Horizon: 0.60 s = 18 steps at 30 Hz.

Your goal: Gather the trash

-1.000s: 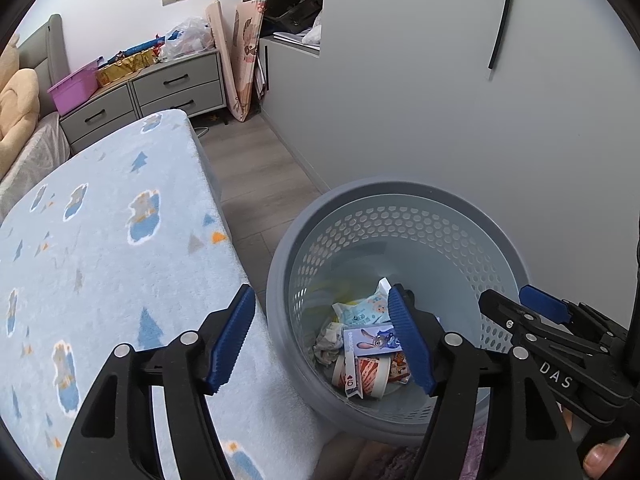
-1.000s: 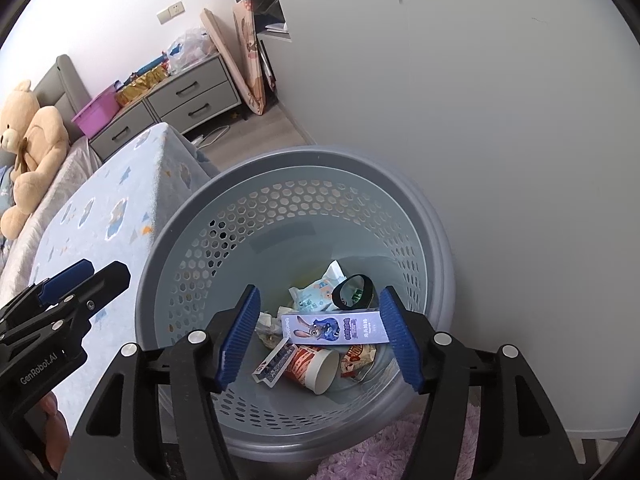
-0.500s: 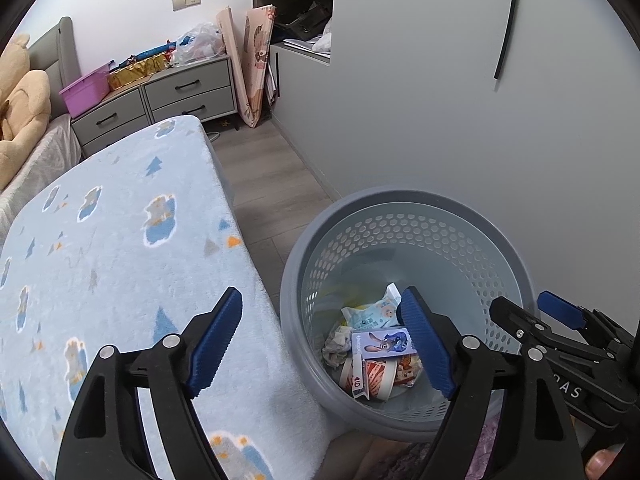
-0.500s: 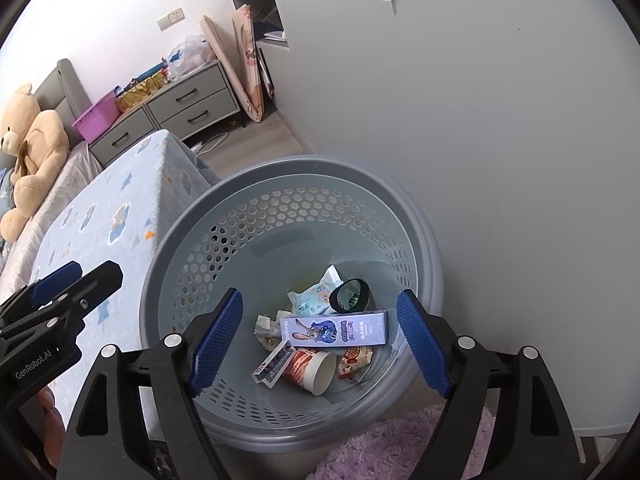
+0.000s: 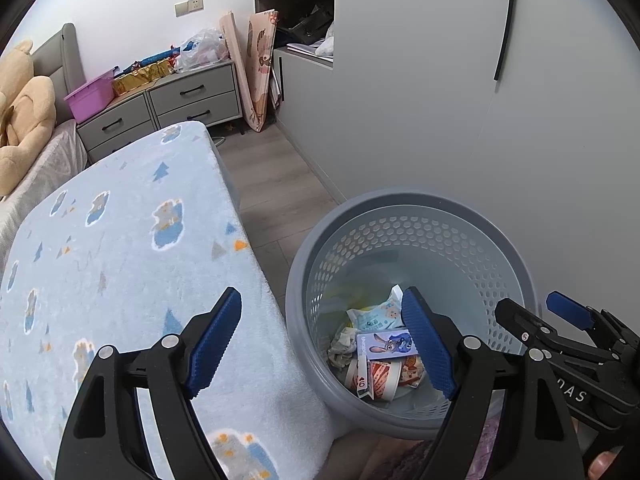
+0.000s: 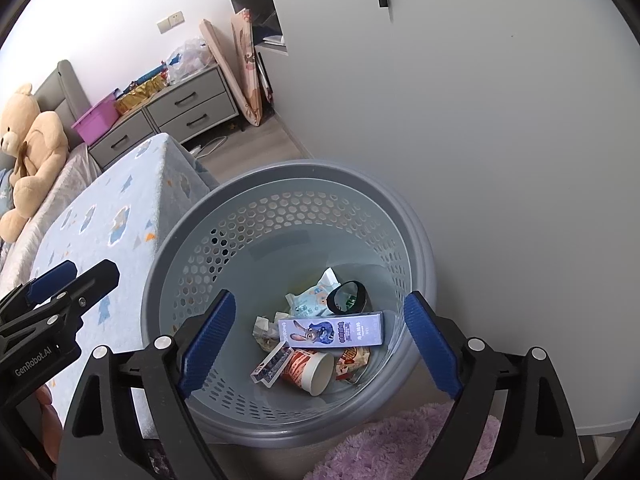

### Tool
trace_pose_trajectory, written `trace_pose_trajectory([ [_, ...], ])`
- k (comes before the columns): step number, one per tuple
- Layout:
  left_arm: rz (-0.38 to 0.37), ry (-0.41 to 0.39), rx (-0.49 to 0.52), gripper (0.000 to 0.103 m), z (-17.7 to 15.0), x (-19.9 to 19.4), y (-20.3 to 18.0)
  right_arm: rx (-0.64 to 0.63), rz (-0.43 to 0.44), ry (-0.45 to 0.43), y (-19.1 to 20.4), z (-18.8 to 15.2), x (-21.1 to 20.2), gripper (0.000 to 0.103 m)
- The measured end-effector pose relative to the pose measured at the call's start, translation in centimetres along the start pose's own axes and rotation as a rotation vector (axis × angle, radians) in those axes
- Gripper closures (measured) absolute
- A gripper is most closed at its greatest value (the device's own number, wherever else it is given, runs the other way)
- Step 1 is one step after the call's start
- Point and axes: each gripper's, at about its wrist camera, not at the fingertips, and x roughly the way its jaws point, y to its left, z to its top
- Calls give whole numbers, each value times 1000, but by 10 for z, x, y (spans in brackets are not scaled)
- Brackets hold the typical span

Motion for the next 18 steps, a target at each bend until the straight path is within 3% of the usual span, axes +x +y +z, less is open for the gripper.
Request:
trace_pose_trajectory([
  [18, 11, -7, 31, 24, -1, -2, -6, -1, 0, 0, 0, -1, 0, 18],
])
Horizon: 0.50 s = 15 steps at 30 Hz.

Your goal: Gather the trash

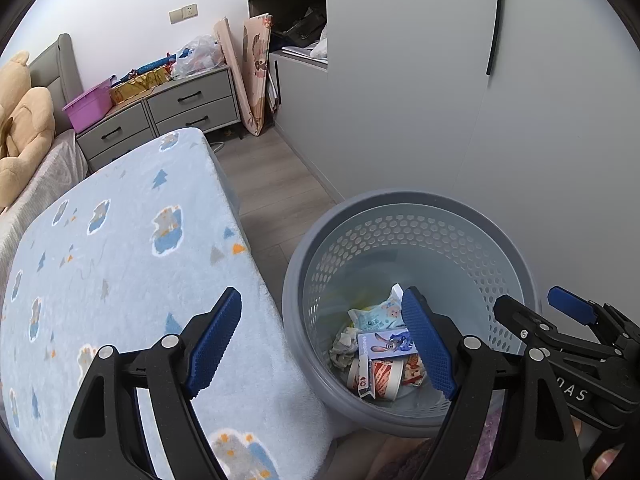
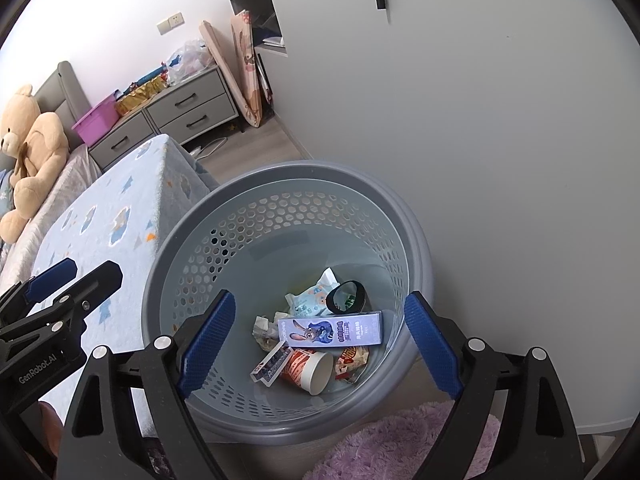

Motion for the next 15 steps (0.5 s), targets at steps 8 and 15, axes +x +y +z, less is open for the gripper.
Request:
trace_pose_trajectory([
  [8, -4, 10, -9, 24, 0, 2, 1, -1, 0, -1, 0, 0, -1, 18],
  [15, -8, 9, -17, 24, 0, 2, 3, -1, -1, -2, 0, -1, 0, 18],
])
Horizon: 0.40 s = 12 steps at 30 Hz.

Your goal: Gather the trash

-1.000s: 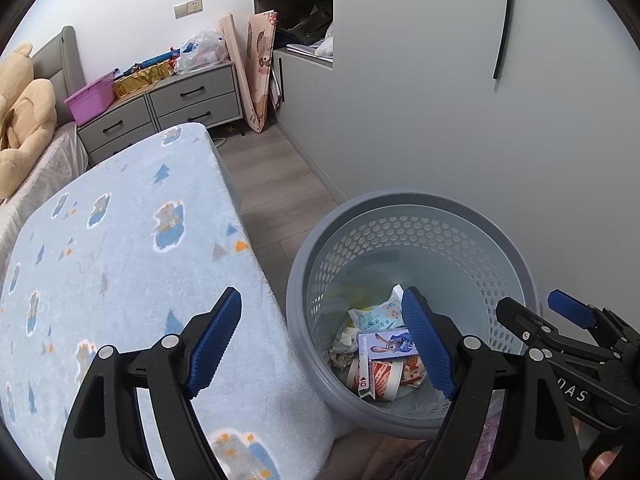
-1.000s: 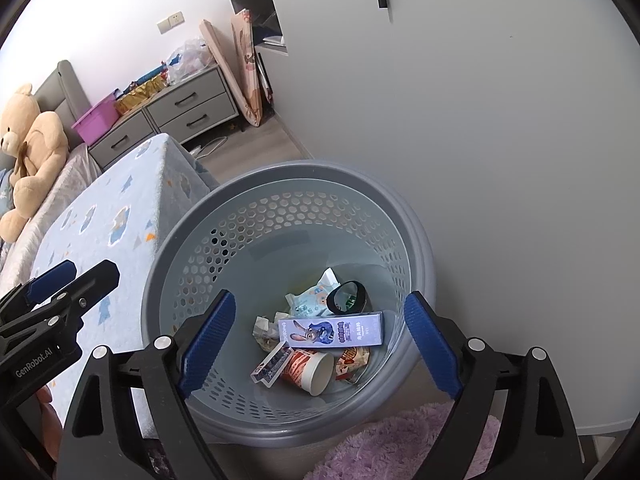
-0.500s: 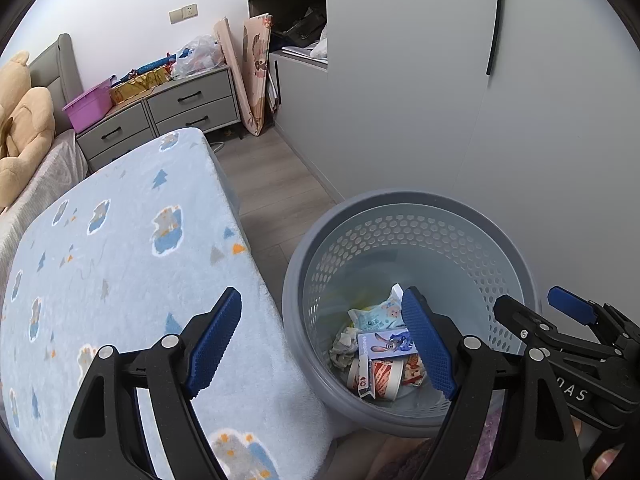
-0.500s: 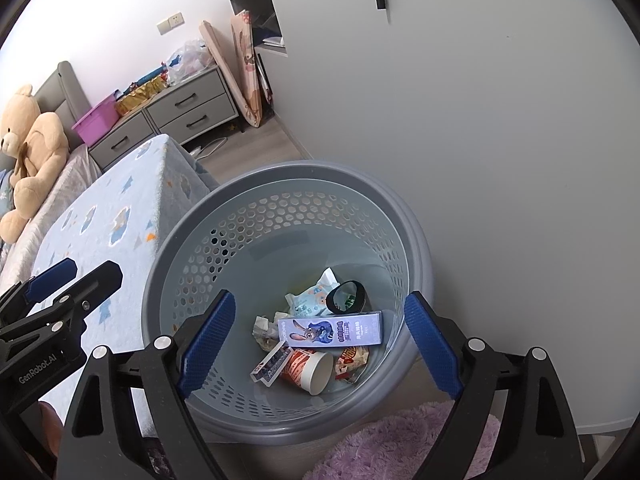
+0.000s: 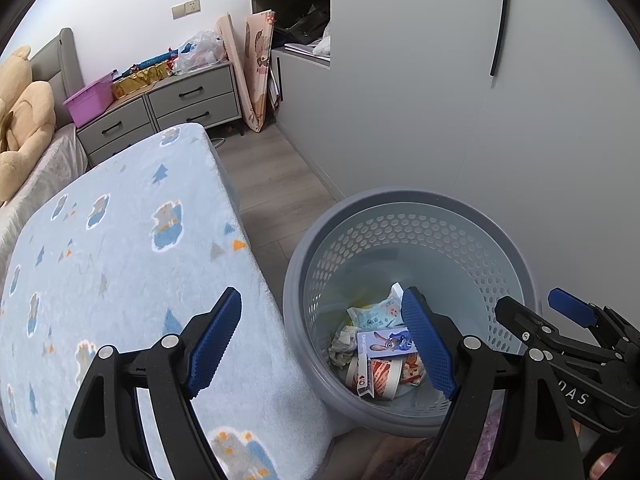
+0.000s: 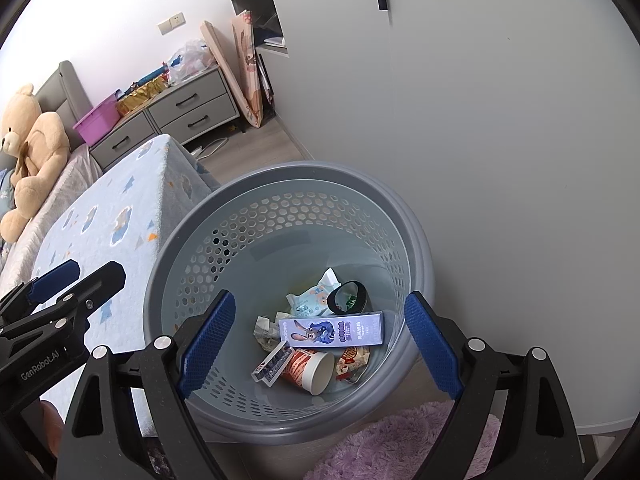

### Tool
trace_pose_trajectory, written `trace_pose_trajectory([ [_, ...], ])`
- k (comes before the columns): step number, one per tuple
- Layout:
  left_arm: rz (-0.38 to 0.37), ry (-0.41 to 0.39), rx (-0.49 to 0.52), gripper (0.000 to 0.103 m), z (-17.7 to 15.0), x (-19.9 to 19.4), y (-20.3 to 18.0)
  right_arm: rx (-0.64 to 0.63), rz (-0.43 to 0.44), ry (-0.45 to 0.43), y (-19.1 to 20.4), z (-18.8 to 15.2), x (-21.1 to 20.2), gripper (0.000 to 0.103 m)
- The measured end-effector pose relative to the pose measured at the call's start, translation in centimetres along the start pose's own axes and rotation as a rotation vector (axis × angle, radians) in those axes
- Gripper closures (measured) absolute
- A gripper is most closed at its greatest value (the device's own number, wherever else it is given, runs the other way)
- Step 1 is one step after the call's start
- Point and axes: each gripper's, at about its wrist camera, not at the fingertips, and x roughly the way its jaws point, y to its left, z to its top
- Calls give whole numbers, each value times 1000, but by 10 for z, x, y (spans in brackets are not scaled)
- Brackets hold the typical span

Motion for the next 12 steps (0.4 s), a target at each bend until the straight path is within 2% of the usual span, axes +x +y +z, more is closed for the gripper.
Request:
trace_pose_trajectory([
  [12, 13, -2, -7, 24, 0, 0, 2, -1, 1, -2, 1, 0, -1, 18],
])
